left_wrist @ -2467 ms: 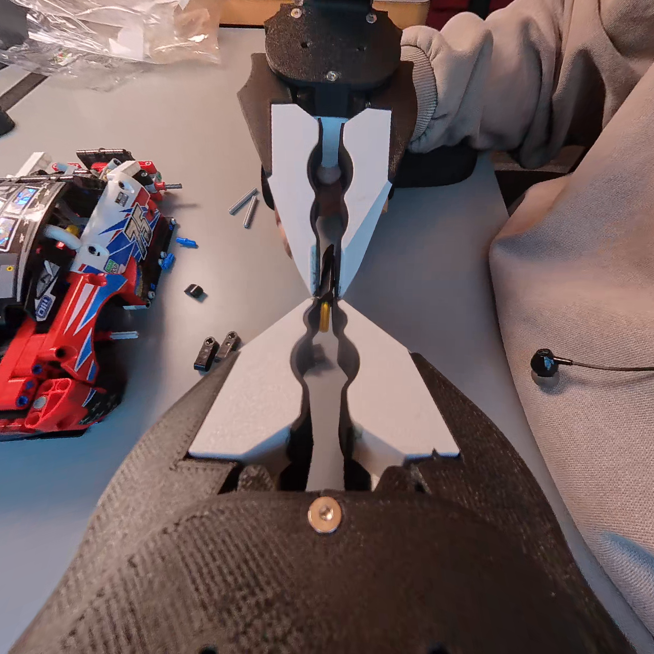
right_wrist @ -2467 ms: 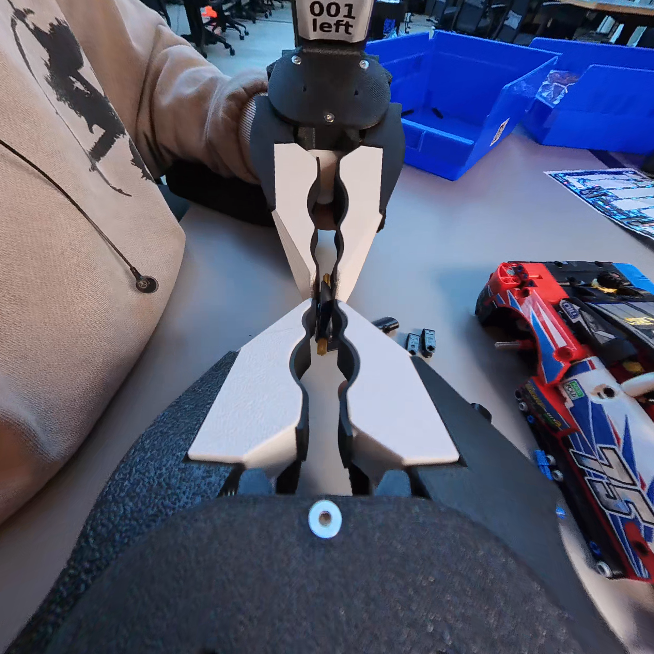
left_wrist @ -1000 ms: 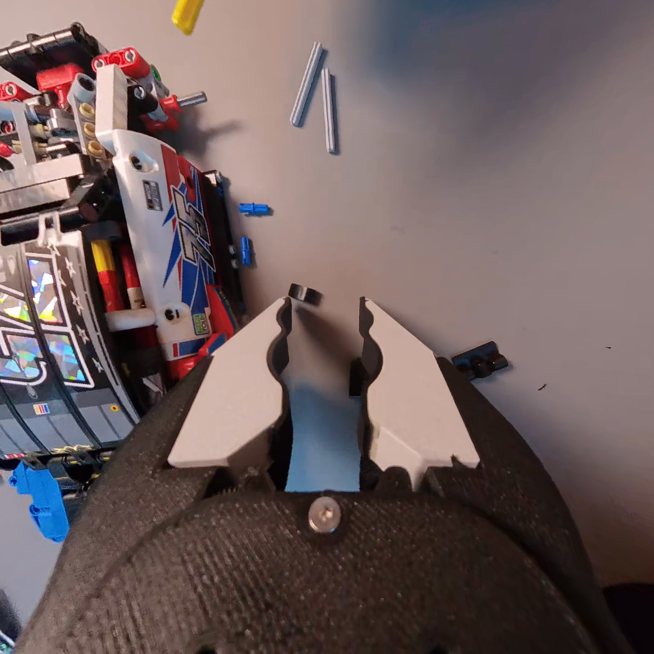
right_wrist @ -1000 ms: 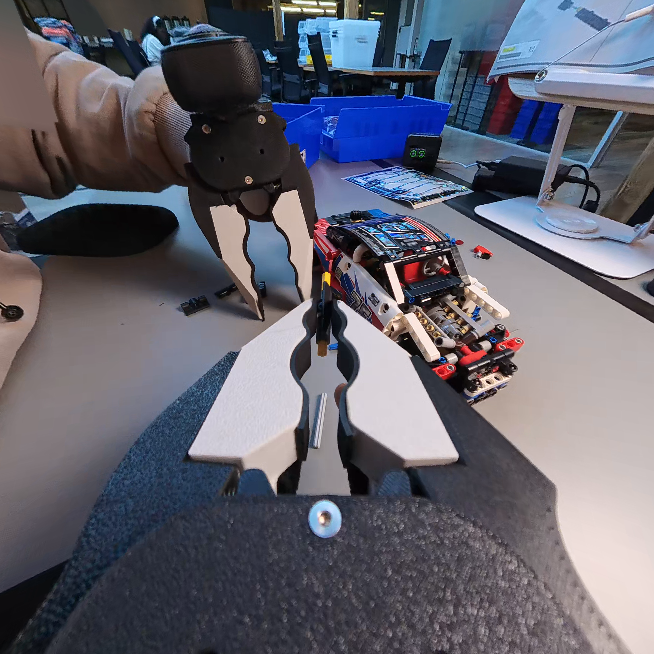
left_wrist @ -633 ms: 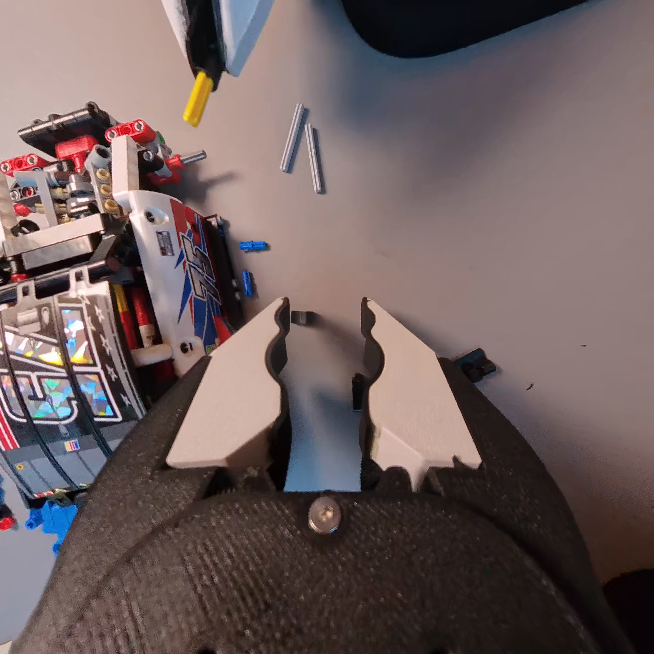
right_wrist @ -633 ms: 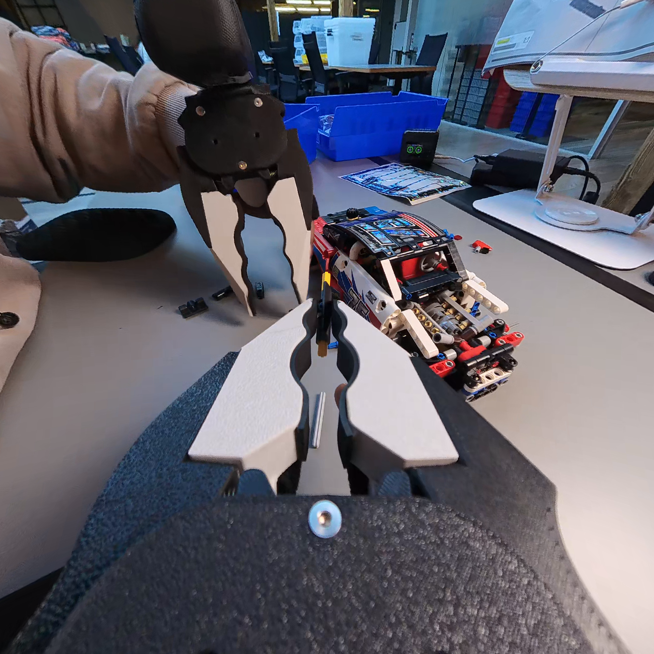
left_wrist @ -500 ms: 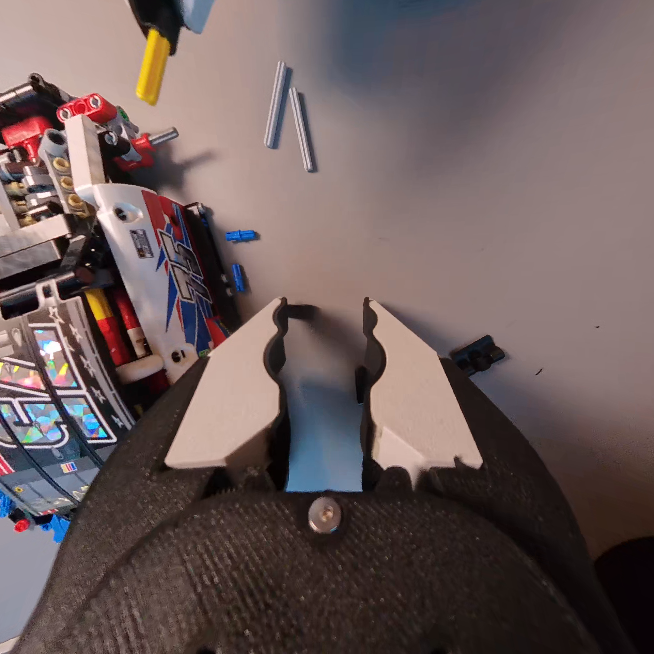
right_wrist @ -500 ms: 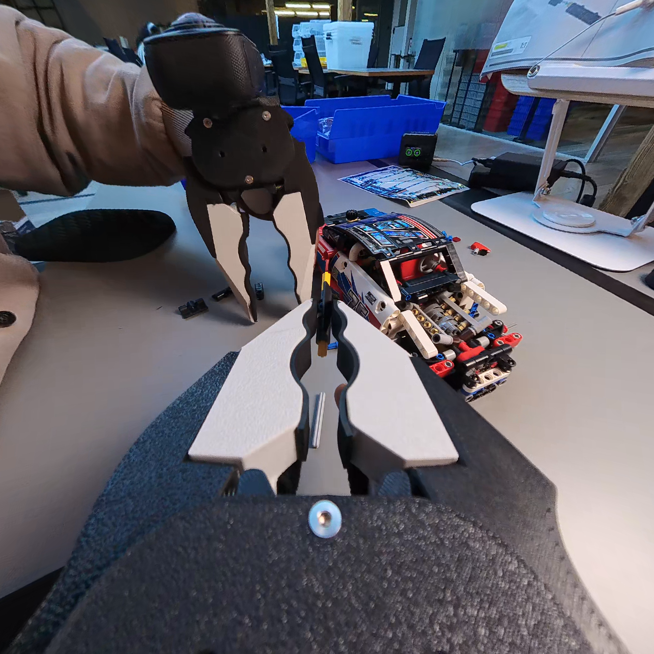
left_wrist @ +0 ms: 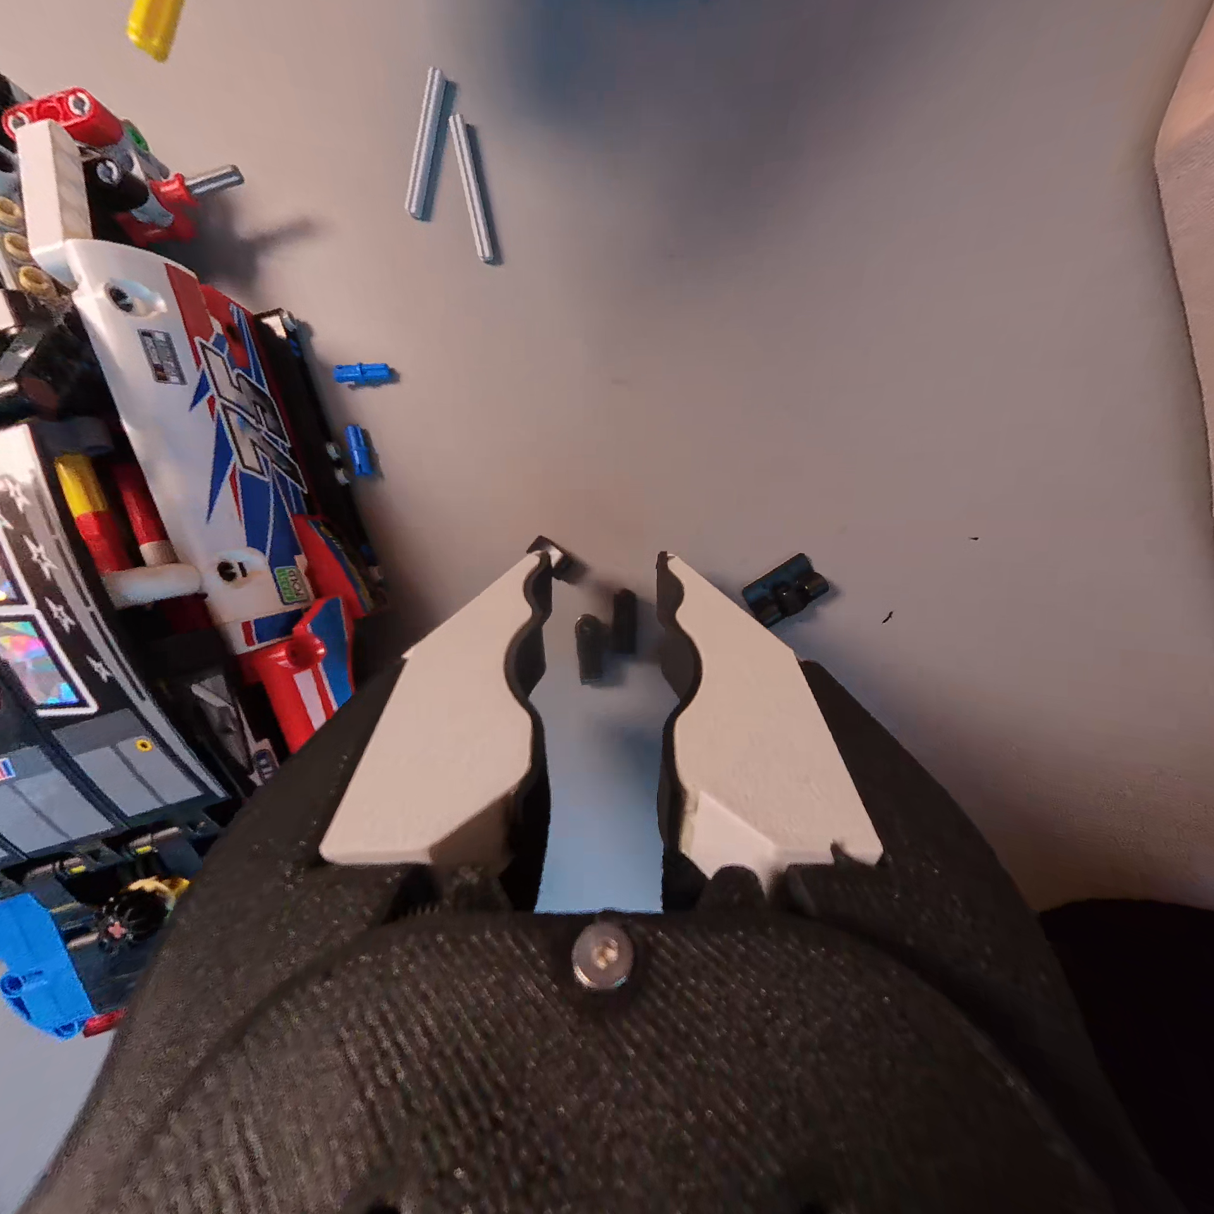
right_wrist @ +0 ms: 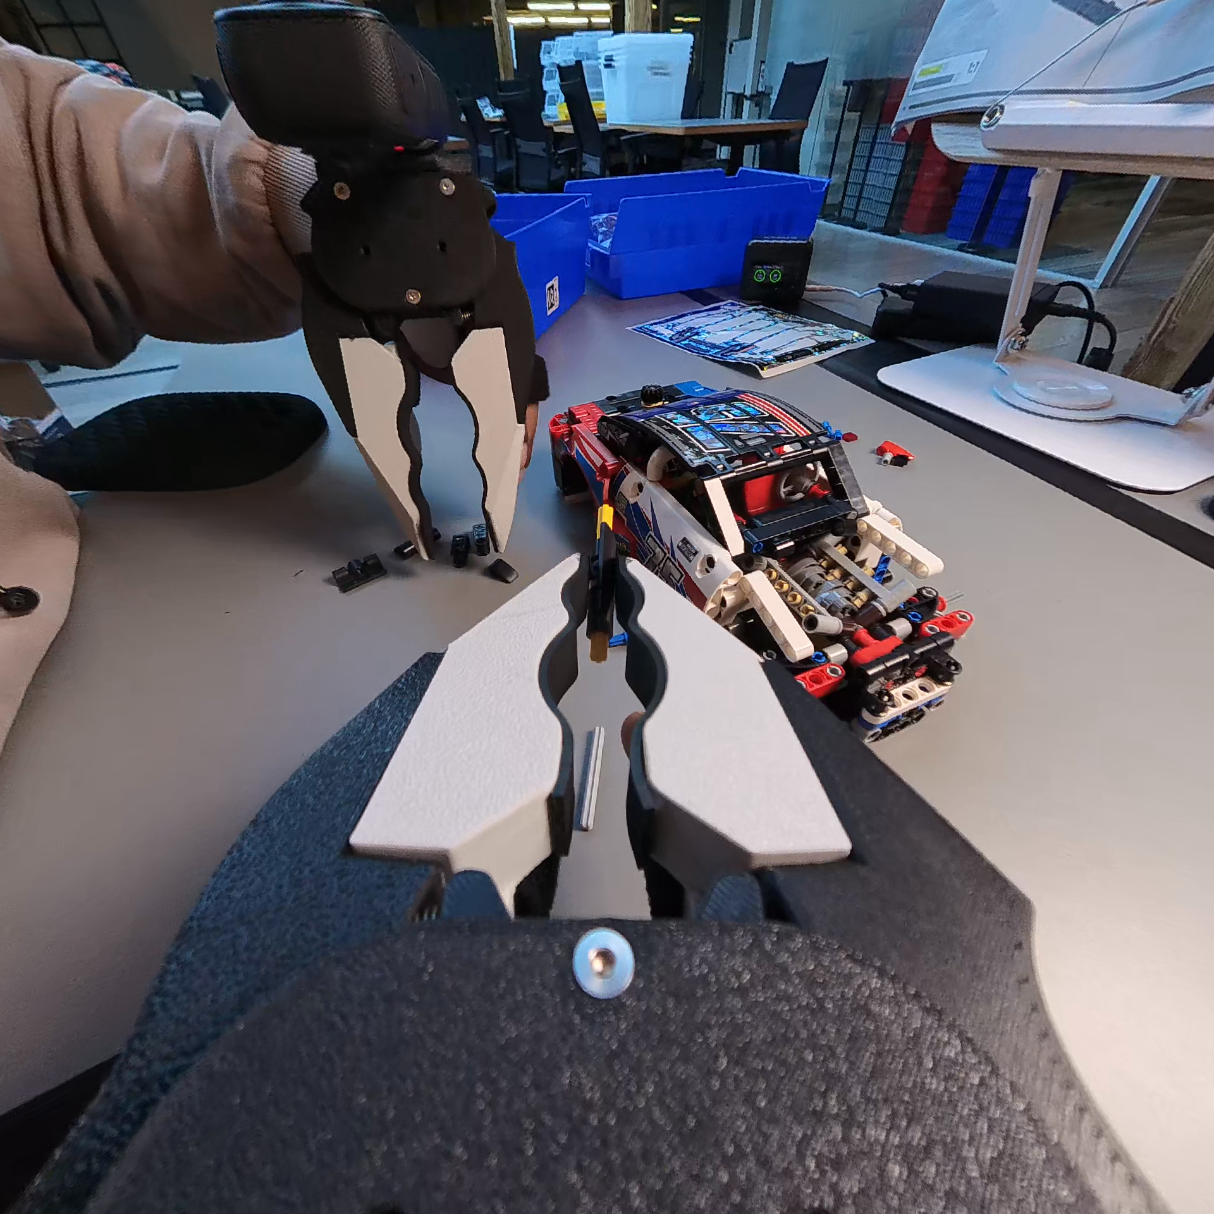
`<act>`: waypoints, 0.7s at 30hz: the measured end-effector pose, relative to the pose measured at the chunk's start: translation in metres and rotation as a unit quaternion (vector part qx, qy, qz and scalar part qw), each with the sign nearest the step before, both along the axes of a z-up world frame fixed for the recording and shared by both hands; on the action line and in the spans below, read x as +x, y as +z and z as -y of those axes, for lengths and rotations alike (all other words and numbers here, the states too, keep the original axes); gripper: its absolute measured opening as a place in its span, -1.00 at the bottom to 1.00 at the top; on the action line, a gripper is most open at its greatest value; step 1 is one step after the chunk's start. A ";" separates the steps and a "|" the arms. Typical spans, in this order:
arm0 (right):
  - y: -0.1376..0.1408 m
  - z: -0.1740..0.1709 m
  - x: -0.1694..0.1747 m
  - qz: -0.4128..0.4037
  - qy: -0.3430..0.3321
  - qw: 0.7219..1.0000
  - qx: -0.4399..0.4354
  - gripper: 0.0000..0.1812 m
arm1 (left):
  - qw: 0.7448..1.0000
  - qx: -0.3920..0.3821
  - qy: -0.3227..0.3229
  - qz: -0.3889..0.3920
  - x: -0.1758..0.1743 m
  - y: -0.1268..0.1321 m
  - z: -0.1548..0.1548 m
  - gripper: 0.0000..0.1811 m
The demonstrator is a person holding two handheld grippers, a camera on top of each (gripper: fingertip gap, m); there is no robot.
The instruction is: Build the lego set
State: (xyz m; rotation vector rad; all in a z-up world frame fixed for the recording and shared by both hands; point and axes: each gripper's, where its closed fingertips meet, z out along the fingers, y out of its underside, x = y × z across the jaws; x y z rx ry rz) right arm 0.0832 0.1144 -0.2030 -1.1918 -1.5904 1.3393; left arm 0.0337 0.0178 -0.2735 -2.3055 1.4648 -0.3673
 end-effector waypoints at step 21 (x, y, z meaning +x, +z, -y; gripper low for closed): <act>0.000 0.000 0.000 0.000 -0.001 1.000 0.000 -0.95 | 0.999 -0.037 -0.011 -0.030 -0.015 -0.012 0.004 -0.66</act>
